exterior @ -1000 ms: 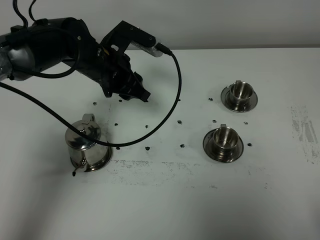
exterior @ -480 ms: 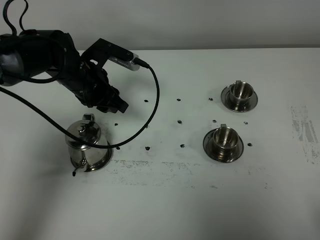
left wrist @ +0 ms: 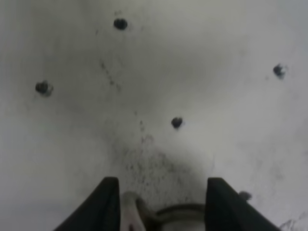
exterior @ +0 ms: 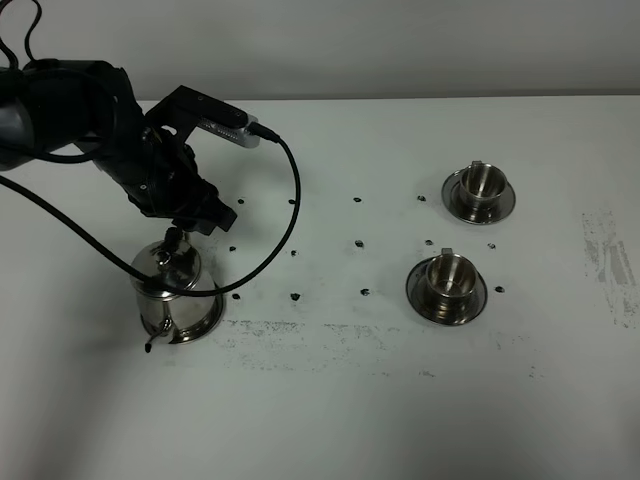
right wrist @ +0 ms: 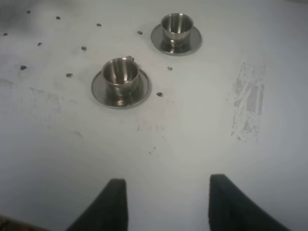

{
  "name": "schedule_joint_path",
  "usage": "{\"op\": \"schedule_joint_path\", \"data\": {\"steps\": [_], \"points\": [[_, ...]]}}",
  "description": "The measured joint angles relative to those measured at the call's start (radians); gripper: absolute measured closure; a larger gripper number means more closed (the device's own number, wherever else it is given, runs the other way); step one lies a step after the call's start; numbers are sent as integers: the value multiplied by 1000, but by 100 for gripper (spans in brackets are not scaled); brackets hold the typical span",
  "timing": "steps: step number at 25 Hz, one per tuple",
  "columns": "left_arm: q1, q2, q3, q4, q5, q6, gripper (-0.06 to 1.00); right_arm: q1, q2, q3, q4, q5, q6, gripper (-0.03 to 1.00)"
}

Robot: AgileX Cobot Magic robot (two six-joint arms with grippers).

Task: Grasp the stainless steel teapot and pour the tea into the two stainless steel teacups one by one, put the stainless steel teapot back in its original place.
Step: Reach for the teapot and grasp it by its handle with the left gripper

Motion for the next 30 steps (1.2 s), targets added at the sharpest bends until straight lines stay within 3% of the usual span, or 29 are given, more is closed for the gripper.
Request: {"op": "schedule_joint_path", "data": {"steps": [17, 30], "points": [[59, -1, 0, 113, 91, -8, 54, 0, 0, 0, 0, 0, 0, 58], [92, -1, 0, 133, 160, 12, 54, 0, 0, 0, 0, 0, 0, 58]]}}
